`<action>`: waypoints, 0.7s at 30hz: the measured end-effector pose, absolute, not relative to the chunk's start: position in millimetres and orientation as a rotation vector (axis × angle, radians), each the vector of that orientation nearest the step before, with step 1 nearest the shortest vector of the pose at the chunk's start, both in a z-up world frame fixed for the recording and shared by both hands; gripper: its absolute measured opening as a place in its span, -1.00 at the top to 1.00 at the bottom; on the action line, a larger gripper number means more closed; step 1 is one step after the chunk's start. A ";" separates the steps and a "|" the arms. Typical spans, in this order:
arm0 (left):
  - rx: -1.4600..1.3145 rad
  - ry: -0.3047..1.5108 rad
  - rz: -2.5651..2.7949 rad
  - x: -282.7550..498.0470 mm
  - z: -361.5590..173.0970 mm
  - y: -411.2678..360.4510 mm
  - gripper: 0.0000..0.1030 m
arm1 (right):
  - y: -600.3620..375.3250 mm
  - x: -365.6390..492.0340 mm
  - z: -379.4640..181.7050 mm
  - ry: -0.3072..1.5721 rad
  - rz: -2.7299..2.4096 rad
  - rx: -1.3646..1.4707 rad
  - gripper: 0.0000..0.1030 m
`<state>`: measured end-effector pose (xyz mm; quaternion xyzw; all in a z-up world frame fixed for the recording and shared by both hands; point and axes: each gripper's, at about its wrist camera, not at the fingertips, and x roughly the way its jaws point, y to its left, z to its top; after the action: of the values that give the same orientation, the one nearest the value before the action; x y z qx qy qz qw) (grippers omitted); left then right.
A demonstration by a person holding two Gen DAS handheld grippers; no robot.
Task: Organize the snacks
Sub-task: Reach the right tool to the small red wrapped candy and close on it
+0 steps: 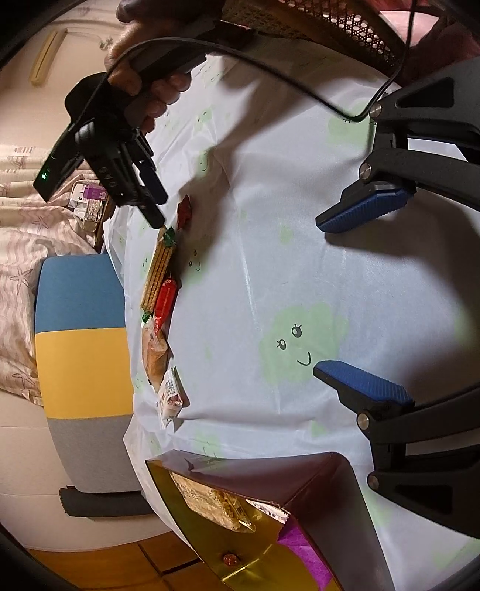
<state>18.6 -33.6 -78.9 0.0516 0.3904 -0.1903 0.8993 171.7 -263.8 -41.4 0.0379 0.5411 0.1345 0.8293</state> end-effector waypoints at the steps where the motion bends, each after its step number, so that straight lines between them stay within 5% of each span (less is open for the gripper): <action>1: 0.107 0.808 -0.393 18.5 -78.8 -34.0 -0.41 | -258.3 171.2 -44.6 1.156 0.291 0.058 0.10; 10: 0.104 0.812 -0.394 20.3 -79.2 -33.4 -0.41 | -241.8 165.6 -63.5 1.215 0.315 -0.057 0.10; 13: 0.108 0.829 -0.385 22.1 -77.2 -34.8 -0.41 | -234.9 163.9 -70.6 1.231 0.301 -0.140 0.63; 21: -0.001 0.901 -0.441 47.5 -49.1 -41.6 -0.28 | -246.7 162.7 -70.2 1.235 0.179 -0.195 0.67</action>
<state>47.5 -41.6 -49.1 -0.0006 0.4320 -0.2112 0.8768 162.7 -246.7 -70.2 -0.0913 0.5771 0.0837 0.8072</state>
